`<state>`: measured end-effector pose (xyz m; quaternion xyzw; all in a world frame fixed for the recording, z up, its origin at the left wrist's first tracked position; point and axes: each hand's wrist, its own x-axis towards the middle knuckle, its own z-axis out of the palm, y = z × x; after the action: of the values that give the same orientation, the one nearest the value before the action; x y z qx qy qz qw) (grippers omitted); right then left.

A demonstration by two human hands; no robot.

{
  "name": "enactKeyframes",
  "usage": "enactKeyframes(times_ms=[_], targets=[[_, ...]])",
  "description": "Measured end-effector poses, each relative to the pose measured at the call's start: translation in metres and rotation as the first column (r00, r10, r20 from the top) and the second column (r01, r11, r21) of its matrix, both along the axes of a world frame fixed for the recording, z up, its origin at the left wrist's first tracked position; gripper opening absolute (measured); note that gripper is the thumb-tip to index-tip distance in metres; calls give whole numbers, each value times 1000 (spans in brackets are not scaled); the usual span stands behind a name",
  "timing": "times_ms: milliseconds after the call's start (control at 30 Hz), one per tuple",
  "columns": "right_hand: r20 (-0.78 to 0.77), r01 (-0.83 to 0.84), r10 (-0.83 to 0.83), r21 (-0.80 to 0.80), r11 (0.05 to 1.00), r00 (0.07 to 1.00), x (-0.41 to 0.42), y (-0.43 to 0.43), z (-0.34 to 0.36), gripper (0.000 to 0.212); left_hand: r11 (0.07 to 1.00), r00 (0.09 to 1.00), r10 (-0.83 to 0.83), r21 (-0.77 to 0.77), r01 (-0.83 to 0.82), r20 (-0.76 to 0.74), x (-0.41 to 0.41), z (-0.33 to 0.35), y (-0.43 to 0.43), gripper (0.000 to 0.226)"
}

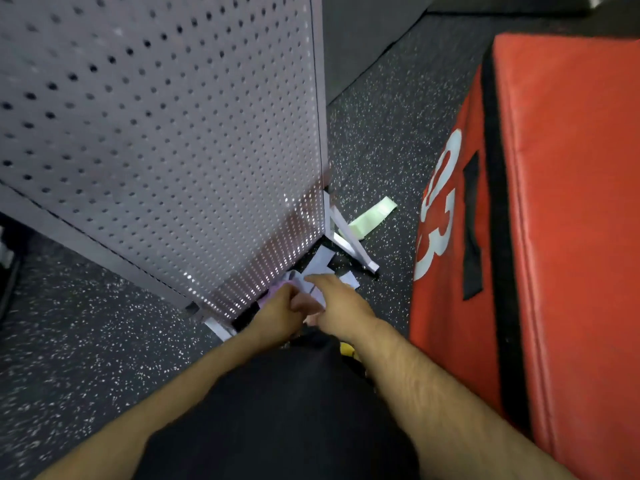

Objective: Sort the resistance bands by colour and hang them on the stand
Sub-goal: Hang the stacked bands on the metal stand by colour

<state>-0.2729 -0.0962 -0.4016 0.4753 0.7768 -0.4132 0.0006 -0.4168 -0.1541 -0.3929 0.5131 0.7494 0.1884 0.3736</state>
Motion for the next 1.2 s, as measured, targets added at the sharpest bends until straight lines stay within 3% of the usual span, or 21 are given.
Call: enactKeyframes(times_ms=[133, 267, 367, 467, 567, 633, 800, 967, 1100, 1200], targets=[[-201, 24, 7, 150, 988, 980, 11, 3, 74, 73, 998, 969, -48, 50, 37, 243, 1, 97, 7, 36], [-307, 147, -74, 223, 964, 949, 22, 2, 149, 65, 976, 960, -176, 163, 142, 217, 7, 194, 7, 31], [-448, 226, -82, 277, 934, 890, 34, -3, 209, 37, 959, 970, -212, 215, 183, 121, 13, 274, 1, 30], [-558, 290, -51, 349, 891, 829, 44, -8, 271, 44, 940, 965, -236, 223, 257, -115, 19, 350, -18, 47], [-604, 330, 24, 467, 820, 796, 49, -11, 336, 39, 906, 852, -227, 218, 363, -472, 28, 414, -48, 74], [-611, 339, 95, 555, 760, 786, 51, -14, 378, 32, 878, 799, -143, 298, 375, -584, 28, 447, -65, 65], [-598, 402, 155, 686, 606, 786, 62, -16, 465, 27, 803, 878, -6, 521, 289, -479, 14, 528, -98, 25], [-566, 425, 147, 744, 516, 811, 42, -13, 533, 11, 785, 891, 65, 574, 232, -449, -13, 596, -97, 16], [-551, 439, 42, 706, 555, 833, 12, -1, 566, 10, 801, 867, 101, 556, 220, -489, -27, 623, -77, 30], [-636, 488, -7, 586, 647, 772, -6, 7, 578, 8, 779, 850, 132, 584, 229, -510, -43, 624, -57, 40]])
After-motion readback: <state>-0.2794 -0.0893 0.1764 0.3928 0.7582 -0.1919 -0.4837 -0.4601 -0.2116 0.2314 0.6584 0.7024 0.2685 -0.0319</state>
